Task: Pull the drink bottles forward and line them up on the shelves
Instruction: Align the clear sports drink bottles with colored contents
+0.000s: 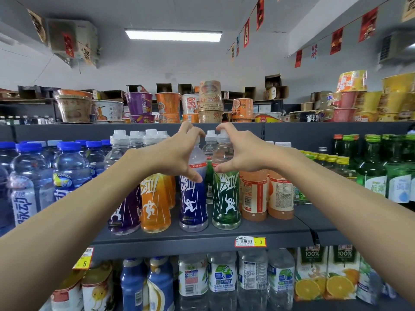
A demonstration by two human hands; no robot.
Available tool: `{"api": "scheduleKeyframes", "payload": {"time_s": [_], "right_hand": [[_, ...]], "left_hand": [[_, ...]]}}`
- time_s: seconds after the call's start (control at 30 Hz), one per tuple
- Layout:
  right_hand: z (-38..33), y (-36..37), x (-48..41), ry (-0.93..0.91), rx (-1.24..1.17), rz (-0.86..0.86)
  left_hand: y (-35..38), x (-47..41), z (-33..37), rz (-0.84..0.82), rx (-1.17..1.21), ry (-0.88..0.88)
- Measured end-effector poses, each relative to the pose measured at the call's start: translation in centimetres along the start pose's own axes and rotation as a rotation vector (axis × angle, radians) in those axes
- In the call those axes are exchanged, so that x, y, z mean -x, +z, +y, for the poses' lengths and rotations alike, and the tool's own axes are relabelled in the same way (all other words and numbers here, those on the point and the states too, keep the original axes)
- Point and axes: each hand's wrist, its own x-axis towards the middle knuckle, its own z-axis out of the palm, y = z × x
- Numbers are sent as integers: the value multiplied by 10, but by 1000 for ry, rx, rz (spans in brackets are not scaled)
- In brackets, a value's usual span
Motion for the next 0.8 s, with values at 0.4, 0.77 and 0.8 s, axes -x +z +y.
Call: {"api": "scheduleKeyframes", "payload": {"time_s": [0.4, 0.77, 0.8], "right_hand": [[4, -27, -30, 18, -186, 87], [9, -44, -70, 51, -150, -105], [8, -43, -64, 10, -104, -104]], "left_hand": [[-37, -25, 0, 27, 76, -27], [-59, -69, -12, -398, 141, -107], [-57, -65, -11, -447, 82, -61]]}}
